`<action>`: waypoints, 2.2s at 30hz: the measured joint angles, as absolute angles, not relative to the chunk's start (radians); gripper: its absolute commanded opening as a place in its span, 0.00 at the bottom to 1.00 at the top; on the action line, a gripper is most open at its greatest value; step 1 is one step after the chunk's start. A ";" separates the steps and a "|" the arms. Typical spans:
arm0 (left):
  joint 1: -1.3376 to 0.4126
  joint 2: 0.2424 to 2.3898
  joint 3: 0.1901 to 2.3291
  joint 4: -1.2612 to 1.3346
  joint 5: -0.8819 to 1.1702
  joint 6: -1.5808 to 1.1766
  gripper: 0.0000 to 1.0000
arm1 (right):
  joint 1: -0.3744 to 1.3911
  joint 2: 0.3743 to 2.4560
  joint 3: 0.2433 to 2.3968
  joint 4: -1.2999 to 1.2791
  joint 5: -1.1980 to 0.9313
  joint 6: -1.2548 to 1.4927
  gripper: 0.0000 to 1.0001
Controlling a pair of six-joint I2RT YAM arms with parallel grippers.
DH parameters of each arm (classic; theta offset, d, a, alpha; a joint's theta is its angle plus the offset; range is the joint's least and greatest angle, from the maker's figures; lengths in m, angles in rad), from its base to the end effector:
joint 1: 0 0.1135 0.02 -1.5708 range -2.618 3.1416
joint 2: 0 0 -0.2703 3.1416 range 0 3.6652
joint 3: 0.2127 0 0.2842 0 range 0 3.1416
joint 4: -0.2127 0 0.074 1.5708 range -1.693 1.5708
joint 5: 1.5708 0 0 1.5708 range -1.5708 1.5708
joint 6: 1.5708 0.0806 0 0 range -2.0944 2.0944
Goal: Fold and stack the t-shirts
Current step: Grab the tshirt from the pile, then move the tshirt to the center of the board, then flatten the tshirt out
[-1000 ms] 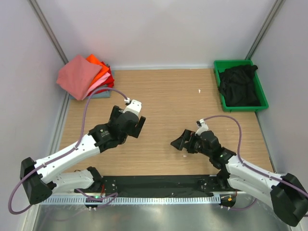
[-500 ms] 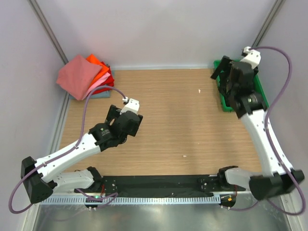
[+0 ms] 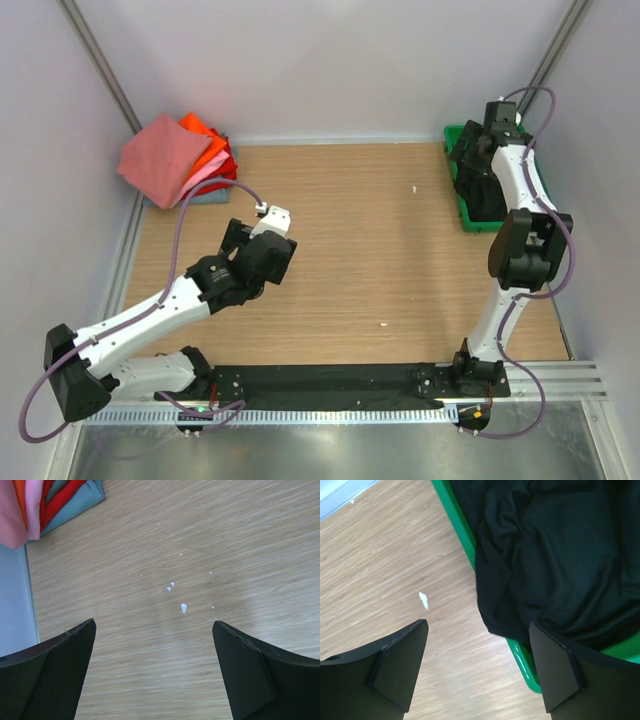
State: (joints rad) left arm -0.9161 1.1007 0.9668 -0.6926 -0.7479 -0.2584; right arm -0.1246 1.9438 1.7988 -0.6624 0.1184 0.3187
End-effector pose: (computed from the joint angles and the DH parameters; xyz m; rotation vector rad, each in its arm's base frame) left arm 0.2085 -0.1816 0.2790 0.3782 2.1160 0.2346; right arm 0.5034 -0.0727 0.2731 0.5762 2.3003 -0.0477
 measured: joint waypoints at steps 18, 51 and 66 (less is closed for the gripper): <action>-0.916 1.133 0.967 -0.694 -0.740 -0.258 1.00 | -0.129 2.107 1.826 -0.636 0.067 0.327 0.38; -0.787 1.150 1.009 -0.749 -0.806 -0.294 1.00 | 0.347 1.886 2.141 -0.882 0.149 0.264 0.10; -0.728 1.118 1.009 -0.761 -0.834 -0.316 1.00 | 0.491 1.548 1.439 -0.881 0.216 0.379 0.91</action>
State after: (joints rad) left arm -0.7277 1.1175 1.0088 -0.7609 -0.8341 -0.3164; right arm 0.4911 1.5482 1.4387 -0.8814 0.2157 0.3794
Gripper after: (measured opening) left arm 0.996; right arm 0.902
